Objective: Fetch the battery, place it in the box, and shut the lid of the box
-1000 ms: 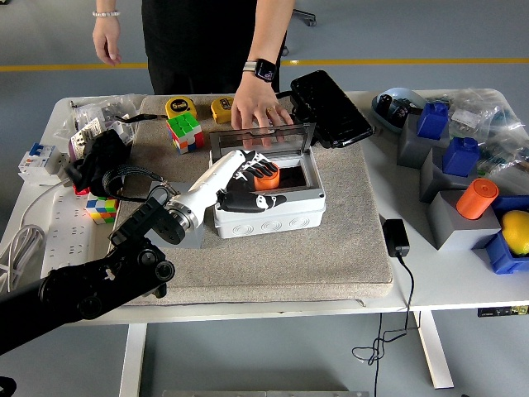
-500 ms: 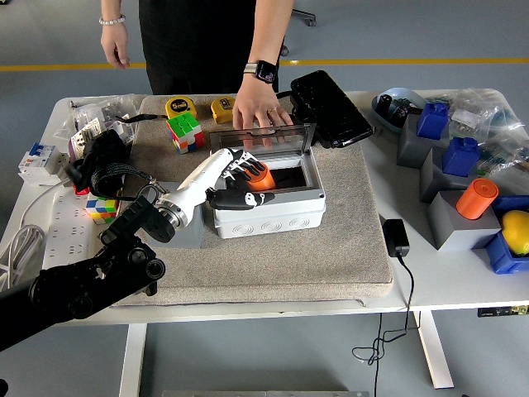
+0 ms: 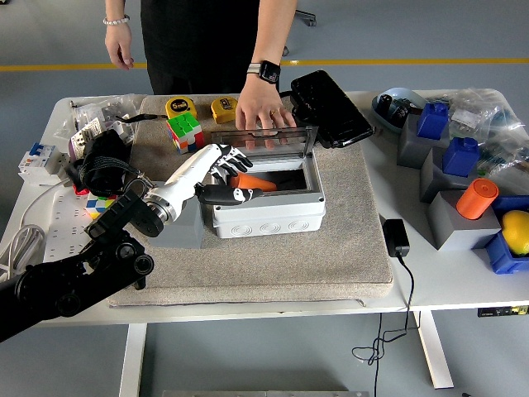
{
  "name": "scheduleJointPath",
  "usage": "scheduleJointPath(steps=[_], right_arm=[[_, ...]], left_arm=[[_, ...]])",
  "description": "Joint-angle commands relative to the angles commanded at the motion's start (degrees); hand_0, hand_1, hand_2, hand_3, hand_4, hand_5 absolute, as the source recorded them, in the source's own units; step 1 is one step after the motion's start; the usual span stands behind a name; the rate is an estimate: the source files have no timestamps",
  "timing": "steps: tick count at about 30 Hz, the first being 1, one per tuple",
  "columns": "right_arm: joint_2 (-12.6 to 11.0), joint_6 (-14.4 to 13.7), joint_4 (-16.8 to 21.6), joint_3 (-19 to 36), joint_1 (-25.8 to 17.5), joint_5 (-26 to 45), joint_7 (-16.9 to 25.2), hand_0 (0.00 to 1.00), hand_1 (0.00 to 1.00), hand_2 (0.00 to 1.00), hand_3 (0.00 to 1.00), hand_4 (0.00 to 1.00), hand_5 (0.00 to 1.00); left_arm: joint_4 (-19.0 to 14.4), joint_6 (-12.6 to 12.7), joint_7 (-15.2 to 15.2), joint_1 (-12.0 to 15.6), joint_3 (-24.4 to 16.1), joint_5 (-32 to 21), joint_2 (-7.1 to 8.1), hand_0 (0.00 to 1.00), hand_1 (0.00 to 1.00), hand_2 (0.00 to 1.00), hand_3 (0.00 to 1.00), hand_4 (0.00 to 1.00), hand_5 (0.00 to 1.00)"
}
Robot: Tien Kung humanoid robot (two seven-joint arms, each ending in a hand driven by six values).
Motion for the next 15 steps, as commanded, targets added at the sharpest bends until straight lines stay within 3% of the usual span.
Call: scheduleJointPath(steps=[7, 15], right_arm=[[0.0, 0.0, -0.1, -0.2, 0.0, 0.1, 0.0, 0.605, 0.629, 0.592, 0.559, 0.903, 0.459], [0.0, 0.0, 0.0, -0.2, 0.1, 0.1, 0.0, 0.605, 0.629, 0.592, 0.559, 0.903, 0.459]], left_arm=[[-2.9, 0.3, -0.5, 0.2, -2.3, -0.3, 0.39, 0.358, 0.547, 0.586, 0.577, 0.908, 0.317], [-4.3, 5.1, -7.8, -0.4, -4.9, -4.4, -0.25, 0.400, 0.566, 0.575, 0.575, 0.908, 0.317]])
